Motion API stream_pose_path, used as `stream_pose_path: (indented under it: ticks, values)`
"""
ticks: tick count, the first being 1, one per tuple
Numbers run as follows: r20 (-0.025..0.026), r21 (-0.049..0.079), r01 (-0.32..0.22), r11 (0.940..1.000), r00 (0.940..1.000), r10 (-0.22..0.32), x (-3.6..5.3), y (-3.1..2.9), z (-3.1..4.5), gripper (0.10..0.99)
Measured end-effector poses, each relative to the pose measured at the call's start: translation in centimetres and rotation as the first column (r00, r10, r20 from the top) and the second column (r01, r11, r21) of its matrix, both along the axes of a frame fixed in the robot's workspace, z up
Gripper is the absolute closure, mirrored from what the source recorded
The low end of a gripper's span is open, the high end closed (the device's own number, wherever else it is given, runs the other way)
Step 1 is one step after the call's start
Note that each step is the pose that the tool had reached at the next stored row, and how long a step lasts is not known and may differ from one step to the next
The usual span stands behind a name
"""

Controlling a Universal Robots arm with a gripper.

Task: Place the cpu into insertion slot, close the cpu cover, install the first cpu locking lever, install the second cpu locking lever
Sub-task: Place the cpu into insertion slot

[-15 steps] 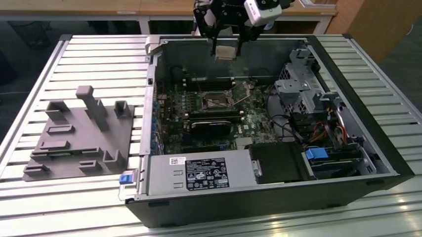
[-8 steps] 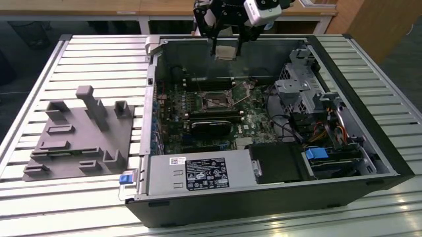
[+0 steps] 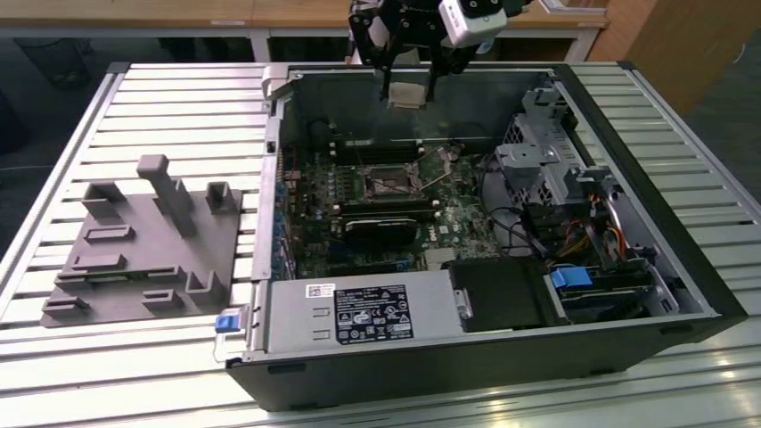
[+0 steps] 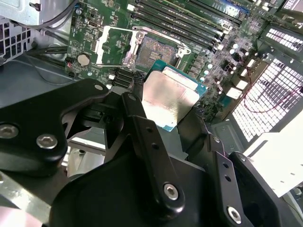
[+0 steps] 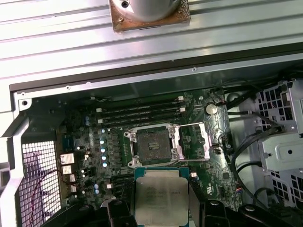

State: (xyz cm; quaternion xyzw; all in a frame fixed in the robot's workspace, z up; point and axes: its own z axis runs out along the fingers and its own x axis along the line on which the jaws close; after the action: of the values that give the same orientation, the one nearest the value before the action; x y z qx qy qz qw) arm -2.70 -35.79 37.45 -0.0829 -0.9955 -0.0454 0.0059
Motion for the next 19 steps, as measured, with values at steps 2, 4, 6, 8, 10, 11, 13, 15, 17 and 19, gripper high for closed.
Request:
stream_pose_path:
  ticks: [2, 4, 6, 8, 10, 11, 13, 15, 17, 19]
  values:
    - [0.0, 0.0, 0.003, 1.0, 1.0, -0.003, 0.0, 0.0, 0.0, 0.545]
    - [0.0, 0.0, 0.006, 1.0, 1.0, -0.006, 0.0, 0.0, 0.0, 0.545]
    - [0.0, 0.0, 0.008, 1.0, 1.0, -0.008, 0.0, 0.0, 0.0, 0.545]
    - [0.0, 0.0, 0.011, 0.9999, 0.9999, -0.011, 0.0, 0.0, 0.0, 0.545]
    - [0.0, 0.0, 0.014, 0.9999, 0.9999, -0.014, 0.0, 0.0, 0.0, 0.545]
    - [0.0, 0.0, 0.015, 0.9999, 0.9999, -0.015, 0.0, 0.0, 0.0, 0.545]
    - [0.0, 0.0, 0.018, 0.9998, 0.9998, -0.018, 0.0, 0.0, 0.0, 0.545]
    - [0.0, 0.0, 0.02, 0.9998, 0.9998, -0.02, 0.0, 0.0, 0.0, 0.545]
    - [-0.0001, 0.0, 0.023, 0.9997, 0.9997, -0.023, 0.0, 0.0, 0.0, 0.545]
    - [0.0, 0.0, 0.026, 0.9997, 0.9997, -0.026, 0.0, 0.0, 0.0, 0.545]
